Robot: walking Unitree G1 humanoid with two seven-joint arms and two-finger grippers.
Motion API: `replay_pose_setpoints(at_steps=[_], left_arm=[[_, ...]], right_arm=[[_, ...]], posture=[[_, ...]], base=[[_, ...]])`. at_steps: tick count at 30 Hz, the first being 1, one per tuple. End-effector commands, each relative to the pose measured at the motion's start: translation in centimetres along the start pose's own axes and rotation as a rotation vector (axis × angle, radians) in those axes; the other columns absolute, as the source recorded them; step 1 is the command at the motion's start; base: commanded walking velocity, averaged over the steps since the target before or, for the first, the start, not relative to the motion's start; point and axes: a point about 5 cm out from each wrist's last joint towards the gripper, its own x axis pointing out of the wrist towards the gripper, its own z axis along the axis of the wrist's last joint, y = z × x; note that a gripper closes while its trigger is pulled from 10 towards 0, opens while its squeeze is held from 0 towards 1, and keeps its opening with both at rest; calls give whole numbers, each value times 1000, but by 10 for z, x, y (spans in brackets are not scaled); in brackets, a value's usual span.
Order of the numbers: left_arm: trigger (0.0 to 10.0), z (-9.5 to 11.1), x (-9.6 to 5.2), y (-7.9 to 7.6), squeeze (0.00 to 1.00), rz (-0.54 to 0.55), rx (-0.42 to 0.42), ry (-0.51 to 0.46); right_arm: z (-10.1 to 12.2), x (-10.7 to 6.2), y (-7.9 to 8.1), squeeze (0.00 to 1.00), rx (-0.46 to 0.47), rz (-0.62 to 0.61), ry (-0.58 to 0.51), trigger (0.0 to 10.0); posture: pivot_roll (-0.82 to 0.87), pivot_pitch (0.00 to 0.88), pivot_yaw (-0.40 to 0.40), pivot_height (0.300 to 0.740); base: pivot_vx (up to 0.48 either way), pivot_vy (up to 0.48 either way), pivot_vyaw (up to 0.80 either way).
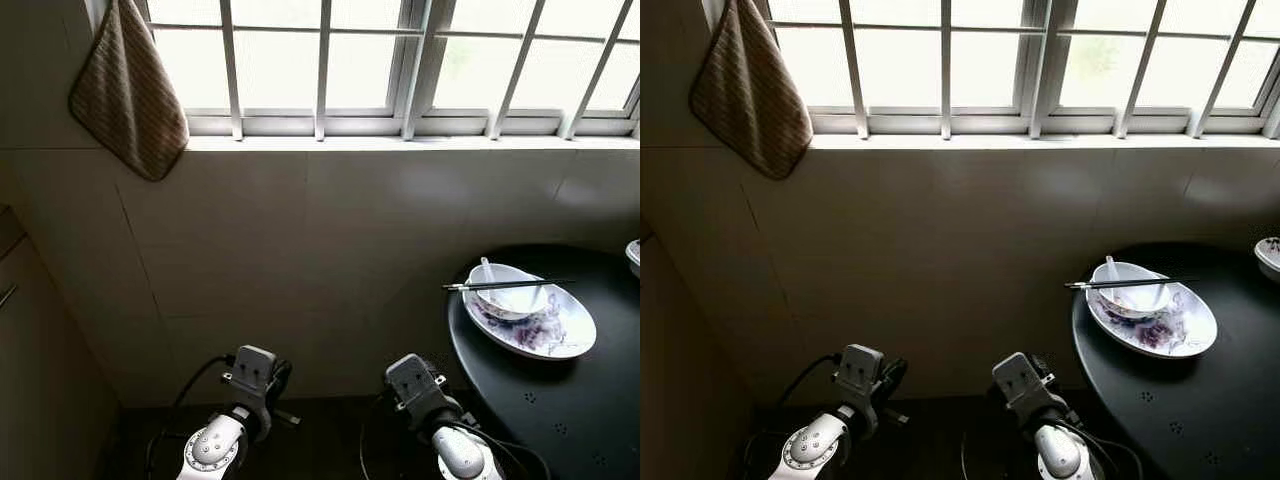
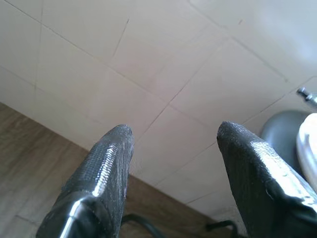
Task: Kitchen organization
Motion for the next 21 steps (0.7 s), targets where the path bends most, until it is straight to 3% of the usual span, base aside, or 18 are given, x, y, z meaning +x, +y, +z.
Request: replay_pose_setpoints(at_steps=[1, 9, 10, 11, 21], left_arm=[[10000, -1, 0, -3, 0, -12, -3, 1], [10000, -1, 0, -4, 0, -11, -8, -4], [10000, -1, 0, -4, 0, -12, -8, -4], [10000, -1, 0, -4, 0, -12, -9, -5], [10000, -1, 0, -5, 0, -15, -11, -5]], right_arm=[[8, 1, -3, 1000, -51, -10, -41, 10000], [7, 5, -5, 1000, -185, -57, -28, 10000], [7, 5, -5, 878, -194, -58, -27, 10000], [7, 5, -4, 0, -202, -52, -31, 10000], [3, 4, 2, 0, -179, -11, -22, 10000]], posture=[[-4, 0, -43, 740], [-5, 0, -46, 740], [-5, 0, -46, 740], [-5, 0, -46, 740], [-9, 0, -45, 740]], base=[[0, 0, 0], [0, 0, 0], [0, 0, 0], [0, 0, 0], [185, 0, 0]])
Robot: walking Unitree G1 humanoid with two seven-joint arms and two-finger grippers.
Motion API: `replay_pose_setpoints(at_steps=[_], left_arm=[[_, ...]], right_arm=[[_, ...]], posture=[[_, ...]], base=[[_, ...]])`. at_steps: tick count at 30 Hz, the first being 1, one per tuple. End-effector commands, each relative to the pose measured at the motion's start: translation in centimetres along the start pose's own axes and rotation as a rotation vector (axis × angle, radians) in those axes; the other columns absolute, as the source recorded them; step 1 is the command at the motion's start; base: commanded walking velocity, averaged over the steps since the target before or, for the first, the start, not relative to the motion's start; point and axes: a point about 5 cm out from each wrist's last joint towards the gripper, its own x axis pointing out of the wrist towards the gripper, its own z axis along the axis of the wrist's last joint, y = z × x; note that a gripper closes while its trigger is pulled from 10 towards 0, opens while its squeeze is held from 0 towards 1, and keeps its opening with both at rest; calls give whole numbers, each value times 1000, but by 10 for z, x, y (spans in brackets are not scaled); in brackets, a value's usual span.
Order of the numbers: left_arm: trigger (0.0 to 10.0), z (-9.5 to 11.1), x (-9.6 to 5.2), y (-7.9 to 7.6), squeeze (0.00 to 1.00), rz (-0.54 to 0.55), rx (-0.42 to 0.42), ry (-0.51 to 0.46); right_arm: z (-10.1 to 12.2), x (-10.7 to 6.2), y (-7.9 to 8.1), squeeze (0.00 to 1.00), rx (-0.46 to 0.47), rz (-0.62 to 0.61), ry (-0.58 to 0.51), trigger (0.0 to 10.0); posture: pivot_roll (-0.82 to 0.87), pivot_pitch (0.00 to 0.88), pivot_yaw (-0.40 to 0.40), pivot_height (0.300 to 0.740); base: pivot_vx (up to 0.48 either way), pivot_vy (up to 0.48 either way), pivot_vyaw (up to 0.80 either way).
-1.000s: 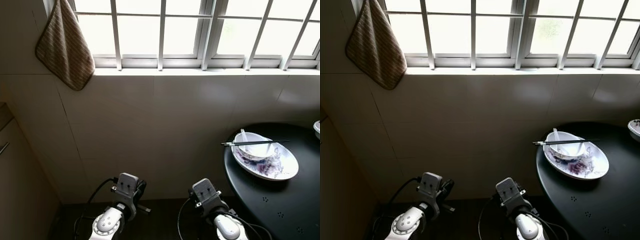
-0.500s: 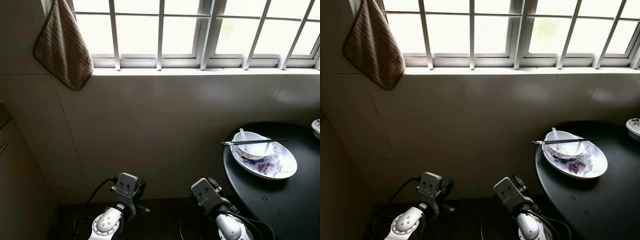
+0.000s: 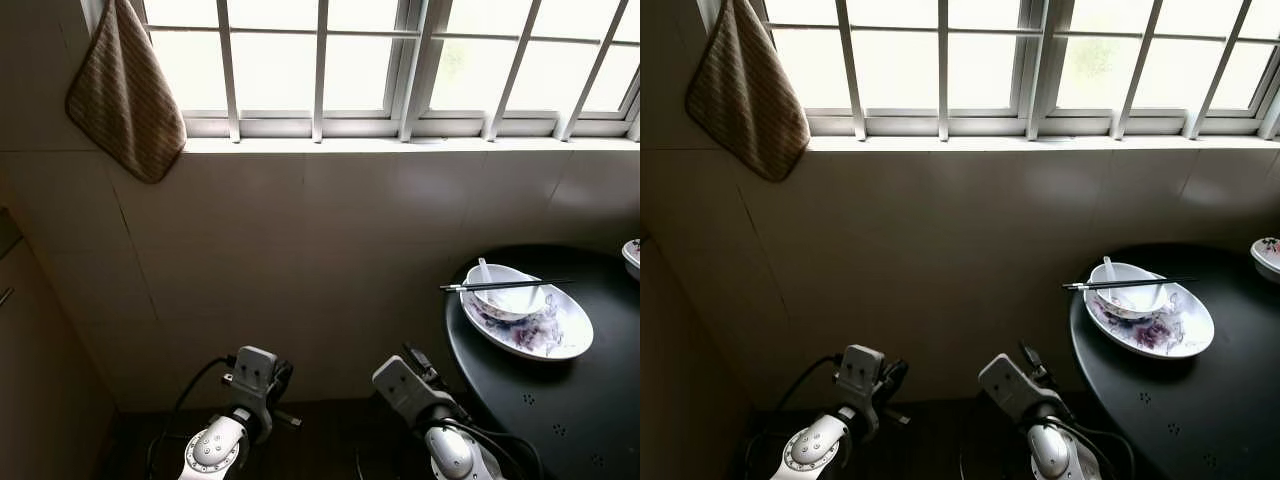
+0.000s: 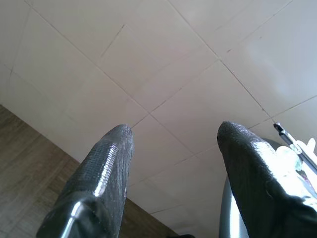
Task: Kitchen organization
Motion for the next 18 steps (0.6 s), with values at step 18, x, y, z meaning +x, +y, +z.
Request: replay_pose_setpoints(at_steps=[18], left_arm=[[10000, 1, 1, -2, 0, -12, -2, -6]], right_arm=[[-5, 1, 0, 0, 29, 17, 26, 10000]], posture=[[-8, 0, -46, 740]], base=[[293, 0, 0]])
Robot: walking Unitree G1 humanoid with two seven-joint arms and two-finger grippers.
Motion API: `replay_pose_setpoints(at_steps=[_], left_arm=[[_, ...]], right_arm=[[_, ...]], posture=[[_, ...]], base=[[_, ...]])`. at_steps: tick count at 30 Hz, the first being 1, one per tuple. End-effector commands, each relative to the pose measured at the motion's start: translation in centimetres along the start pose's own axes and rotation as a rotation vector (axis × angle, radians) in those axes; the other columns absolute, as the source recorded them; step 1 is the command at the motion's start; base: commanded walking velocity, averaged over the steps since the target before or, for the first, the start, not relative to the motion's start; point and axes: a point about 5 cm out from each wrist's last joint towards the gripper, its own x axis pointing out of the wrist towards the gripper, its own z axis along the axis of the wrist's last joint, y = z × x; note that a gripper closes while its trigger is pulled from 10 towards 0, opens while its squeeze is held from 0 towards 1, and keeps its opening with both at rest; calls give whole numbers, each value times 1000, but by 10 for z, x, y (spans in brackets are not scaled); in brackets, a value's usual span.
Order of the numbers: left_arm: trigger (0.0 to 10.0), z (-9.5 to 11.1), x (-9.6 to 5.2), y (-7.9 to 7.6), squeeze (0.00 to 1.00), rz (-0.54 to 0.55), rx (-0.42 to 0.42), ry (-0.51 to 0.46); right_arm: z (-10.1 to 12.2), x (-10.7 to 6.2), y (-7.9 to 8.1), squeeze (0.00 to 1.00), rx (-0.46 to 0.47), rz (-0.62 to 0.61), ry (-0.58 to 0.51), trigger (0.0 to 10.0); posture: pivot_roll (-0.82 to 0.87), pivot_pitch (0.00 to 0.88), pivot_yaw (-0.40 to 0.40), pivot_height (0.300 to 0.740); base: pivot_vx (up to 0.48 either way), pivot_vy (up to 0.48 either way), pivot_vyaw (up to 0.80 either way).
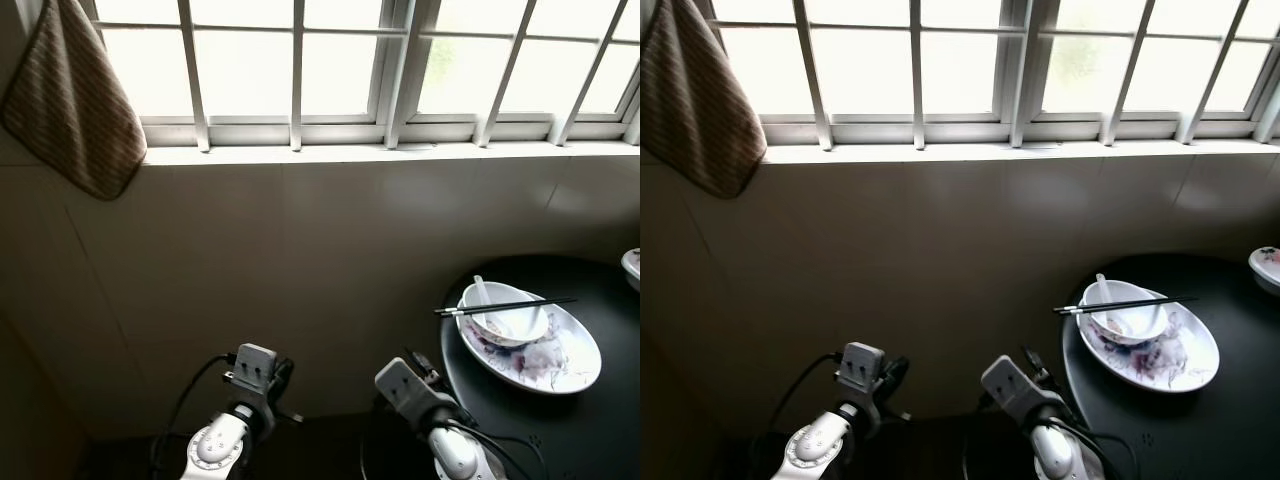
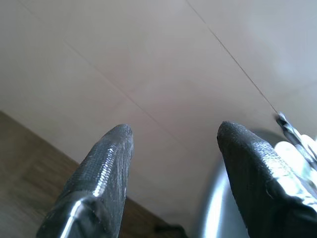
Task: Kitchen organization
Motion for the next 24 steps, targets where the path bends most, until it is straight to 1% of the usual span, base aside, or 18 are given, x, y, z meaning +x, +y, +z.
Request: replay_pose_setpoints(at_steps=[1, 6, 9, 10, 13, 14, 16, 17, 20, 21, 22, 24], left_arm=[[10000, -1, -5, 12, 0, 32, 16, 7], [10000, 0, -5, 11, 0, 32, 16, 5], [10000, -1, -5, 12, 0, 32, 15, 5], [10000, -1, -5, 11, 0, 31, 14, 5], [10000, -1, -5, 11, 0, 31, 15, 7], [10000, -1, -5, 11, 0, 30, 14, 8], [10000, -1, -5, 11, 0, 30, 14, 9], [10000, -1, -5, 11, 0, 31, 11, 6], [10000, -1, -5, 11, 0, 31, 6, -1], [10000, 0, -5, 11, 0, 31, 5, -1], [10000, -1, -5, 11, 0, 31, 3, -2], [10000, -1, -5, 11, 0, 31, 3, 0]], right_arm=[[11, 3, 0, 0, 27, -2, -35, 10000], [10, 4, 1, 0, 27, 0, -31, 10000], [11, 4, 1, 0, 8, 8, -44, 10000], [12, 4, 2, 0, -17, 9, -51, 10000], [13, 4, 2, 0, -43, 6, -55, 10000], [14, 4, 2, 0, -81, -1, -58, 10000], [15, 4, 2, 0, -124, -6, -66, 10000], [18, 4, 4, 0, -164, 2, -86, 10000], [21, 3, 6, 0, -218, 11, -119, 10000], [22, 3, 7, 0, -230, 13, -127, 10000], [24, 2, 10, 0, -231, 39, -147, 10000], [24, 1, 14, 0, -217, 69, -151, 10000]], posture=[[-8, 0, -47, 740], [-8, 0, -48, 740], [-8, 0, -48, 740], [-8, 0, -49, 740], [-7, 0, -49, 740], [-7, 0, -49, 740], [-7, 0, -49, 740], [-4, 0, -50, 740], [-4, 0, -50, 740], [-4, 0, -50, 740], [-5, 0, -50, 740], [-6, 0, -50, 740]], base=[[296, 0, 0], [295, 0, -735], [265, 0, 0], [244, 0, 0], [162, 0, 0], [0, 0, 0], [0, 0, 0], [0, 0, 0], [0, 0, 0], [0, 0, 0], [0, 0, 0], [0, 0, 0]])
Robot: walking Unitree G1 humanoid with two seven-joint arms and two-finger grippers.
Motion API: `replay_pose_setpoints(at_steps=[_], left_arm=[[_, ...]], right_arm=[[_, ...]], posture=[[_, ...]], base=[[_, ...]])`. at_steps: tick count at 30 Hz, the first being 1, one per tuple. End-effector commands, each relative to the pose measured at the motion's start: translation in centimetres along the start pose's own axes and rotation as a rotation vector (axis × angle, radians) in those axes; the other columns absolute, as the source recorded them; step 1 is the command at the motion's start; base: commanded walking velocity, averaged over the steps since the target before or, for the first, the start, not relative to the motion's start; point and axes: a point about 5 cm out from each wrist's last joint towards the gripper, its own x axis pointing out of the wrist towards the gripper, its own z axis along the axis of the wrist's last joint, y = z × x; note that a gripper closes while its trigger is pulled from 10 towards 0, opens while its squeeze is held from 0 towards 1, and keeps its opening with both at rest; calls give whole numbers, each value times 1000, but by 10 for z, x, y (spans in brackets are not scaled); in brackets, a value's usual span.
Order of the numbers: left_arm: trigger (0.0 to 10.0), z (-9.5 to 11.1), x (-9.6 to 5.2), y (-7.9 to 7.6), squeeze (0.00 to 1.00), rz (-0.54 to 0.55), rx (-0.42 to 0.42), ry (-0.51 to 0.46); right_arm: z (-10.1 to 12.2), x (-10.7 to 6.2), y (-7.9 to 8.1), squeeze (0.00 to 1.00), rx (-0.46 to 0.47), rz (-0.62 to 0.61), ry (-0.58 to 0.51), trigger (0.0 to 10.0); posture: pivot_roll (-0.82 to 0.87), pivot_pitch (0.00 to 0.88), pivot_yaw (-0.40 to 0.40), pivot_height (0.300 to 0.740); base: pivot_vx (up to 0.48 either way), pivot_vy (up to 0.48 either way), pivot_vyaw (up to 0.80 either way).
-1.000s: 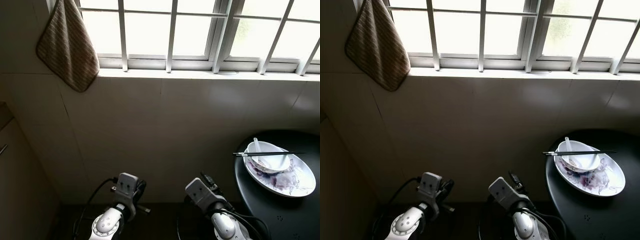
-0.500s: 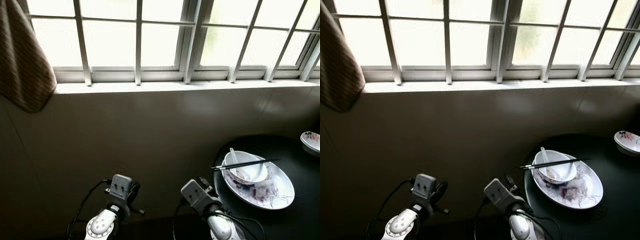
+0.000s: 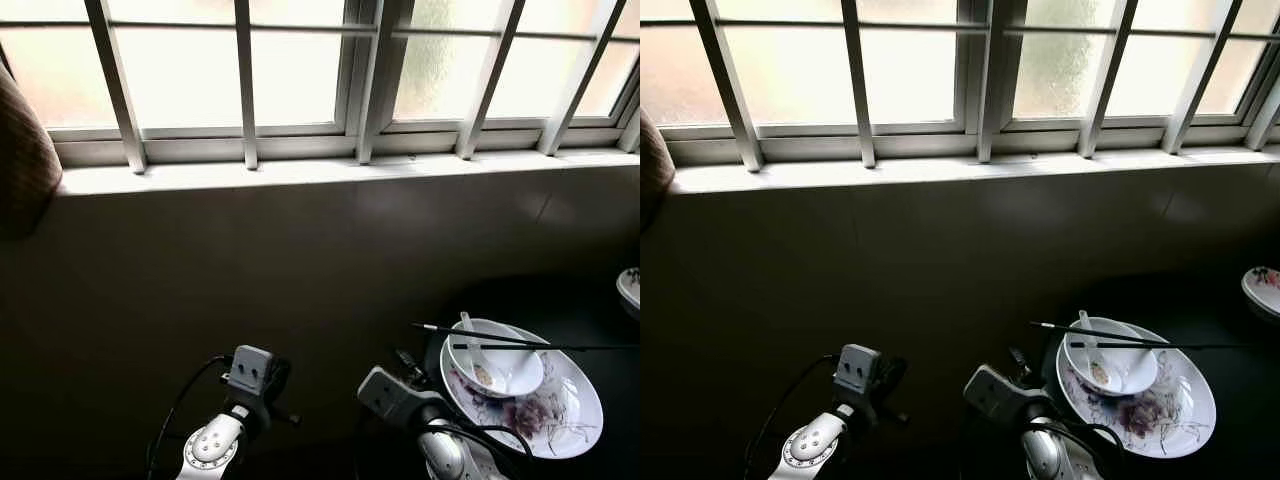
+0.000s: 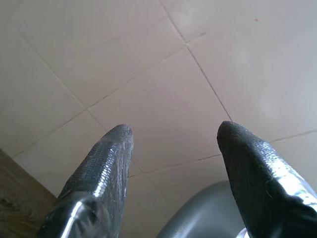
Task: Kitchen organization
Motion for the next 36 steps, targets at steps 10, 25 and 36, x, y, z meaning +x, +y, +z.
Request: replay_pose_setpoints(at_steps=[10, 25, 36], left_arm=[[10000, 0, 0, -2, 0, -5, -6, -4], [10000, 0, 3, -2, 0, -6, -23, -2], [10000, 2, 6, -3, 0, -6, -29, -8]], right_arm=[[4, 0, 1, 0, 10, 4, -27, 10000], [-2, 13, -23, 0, -163, -61, -31, 10000], [-28, 29, -42, 0, -273, -16, 44, 10000]], posture=[[-7, 0, -49, 740], [-3, 0, -55, 740], [4, 0, -60, 740]], base=[[0, 0, 0], [0, 0, 0], [0, 0, 0]])
